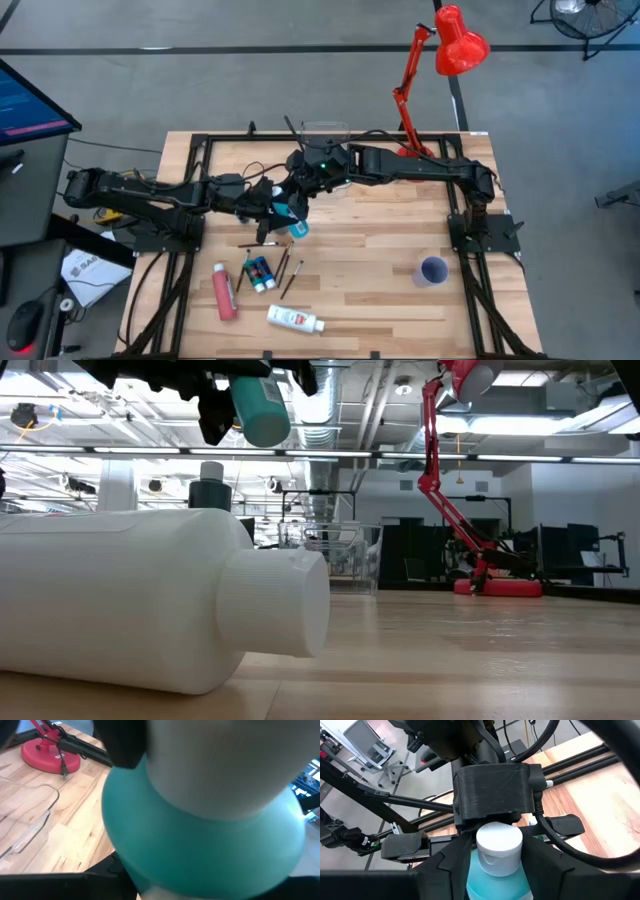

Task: Pick & Place Paint Supplies
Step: Put the light blue paint bottle into the transparent bin

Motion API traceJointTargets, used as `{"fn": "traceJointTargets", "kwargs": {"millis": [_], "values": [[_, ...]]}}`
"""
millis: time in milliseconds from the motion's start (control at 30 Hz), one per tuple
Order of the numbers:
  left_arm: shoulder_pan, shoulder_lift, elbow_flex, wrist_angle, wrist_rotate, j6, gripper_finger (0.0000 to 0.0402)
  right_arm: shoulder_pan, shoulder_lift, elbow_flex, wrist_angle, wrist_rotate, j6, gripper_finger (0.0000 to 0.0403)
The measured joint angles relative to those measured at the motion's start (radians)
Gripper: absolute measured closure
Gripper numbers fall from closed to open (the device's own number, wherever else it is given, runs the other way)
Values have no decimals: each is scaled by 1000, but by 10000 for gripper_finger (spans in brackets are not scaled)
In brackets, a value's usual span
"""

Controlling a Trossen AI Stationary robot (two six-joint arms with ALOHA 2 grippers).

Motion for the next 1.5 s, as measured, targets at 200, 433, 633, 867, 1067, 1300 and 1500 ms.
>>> {"fn": "traceJointTargets", "kwargs": {"millis": [200, 433, 633, 867, 1067, 1300, 1500], "values": [[0, 0, 0, 1, -10, -2, 229, 0, 0, 0, -1, 1, 0, 262], [-1, 1, 0, 9, -27, -4, 229, 0, 0, 0, 0, 1, -3, 265], [0, 1, 0, 17, -48, -3, 229, 1, 0, 0, 1, 1, -3, 252], [3, 1, 0, 19, -51, -4, 229, 0, 0, 0, 4, 2, -2, 235], [4, 1, 0, 25, -58, -4, 229, 0, 0, 0, 5, 23, -1, 248], [4, 1, 0, 25, -57, -8, 229, 0, 0, 0, 4, 30, -4, 280], [4, 1, 0, 26, -52, -9, 229, 0, 0, 0, 3, 35, 14, 286]]}}
